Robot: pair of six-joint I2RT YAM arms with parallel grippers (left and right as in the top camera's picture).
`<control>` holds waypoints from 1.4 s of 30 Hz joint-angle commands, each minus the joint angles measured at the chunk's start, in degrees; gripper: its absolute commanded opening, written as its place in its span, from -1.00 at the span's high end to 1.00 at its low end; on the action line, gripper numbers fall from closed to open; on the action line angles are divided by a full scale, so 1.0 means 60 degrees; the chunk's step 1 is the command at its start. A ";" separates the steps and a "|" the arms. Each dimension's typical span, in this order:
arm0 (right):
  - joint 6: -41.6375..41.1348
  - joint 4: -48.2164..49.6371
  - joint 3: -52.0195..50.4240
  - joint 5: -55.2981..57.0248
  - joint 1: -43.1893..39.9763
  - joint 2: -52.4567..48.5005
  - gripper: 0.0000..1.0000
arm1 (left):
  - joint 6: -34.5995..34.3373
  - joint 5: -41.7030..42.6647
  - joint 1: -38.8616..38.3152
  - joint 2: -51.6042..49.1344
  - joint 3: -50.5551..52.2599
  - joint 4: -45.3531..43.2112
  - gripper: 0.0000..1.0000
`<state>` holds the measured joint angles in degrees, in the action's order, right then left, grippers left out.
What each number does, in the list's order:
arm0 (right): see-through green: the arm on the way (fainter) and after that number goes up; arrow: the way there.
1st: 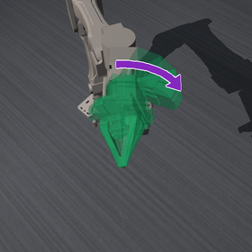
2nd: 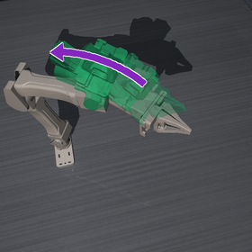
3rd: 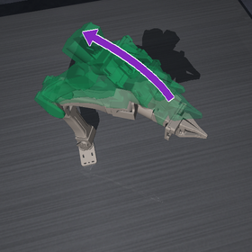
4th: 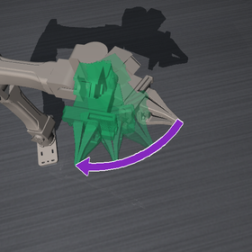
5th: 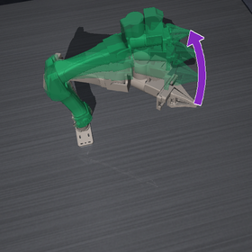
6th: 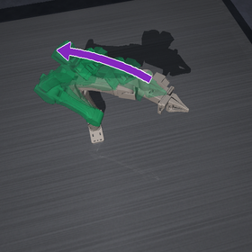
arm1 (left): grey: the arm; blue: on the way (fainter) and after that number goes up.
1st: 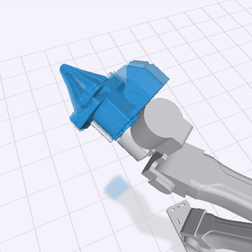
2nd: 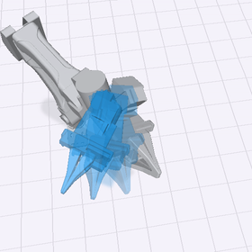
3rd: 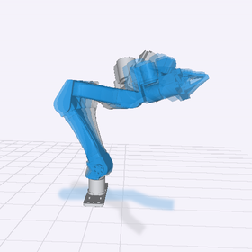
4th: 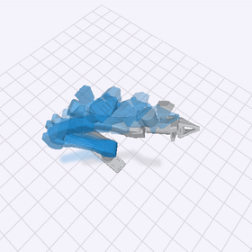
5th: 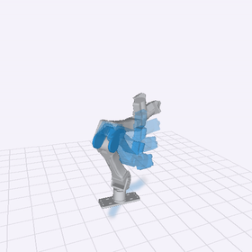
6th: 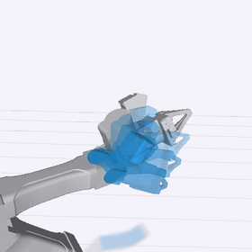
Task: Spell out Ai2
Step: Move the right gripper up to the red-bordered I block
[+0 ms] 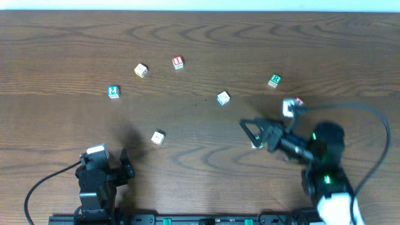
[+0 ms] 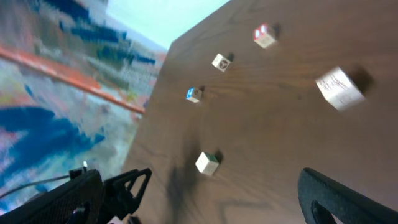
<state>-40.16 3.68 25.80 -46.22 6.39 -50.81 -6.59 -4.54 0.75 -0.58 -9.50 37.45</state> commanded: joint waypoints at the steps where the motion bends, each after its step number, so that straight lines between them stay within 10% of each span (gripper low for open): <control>1: 0.1260 0.0011 0.1581 0.0652 0.0827 -0.1523 -0.99 | 0.0033 -0.0066 0.0066 0.0055 0.0076 0.0029 -0.91; 26: 0.4073 -0.3807 1.2608 0.6681 0.4069 -1.1264 -0.99 | 0.0033 -0.0066 0.0066 0.0055 0.0076 0.0029 -0.91; 42: 0.5176 -0.3774 1.5231 0.8102 0.4841 -1.4859 -0.90 | 0.0033 -0.0066 0.0066 0.0055 0.0076 0.0025 -0.91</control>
<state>-11.57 -18.81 115.79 -1.63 33.45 -138.32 -6.59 -4.51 0.75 -0.58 -9.50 37.50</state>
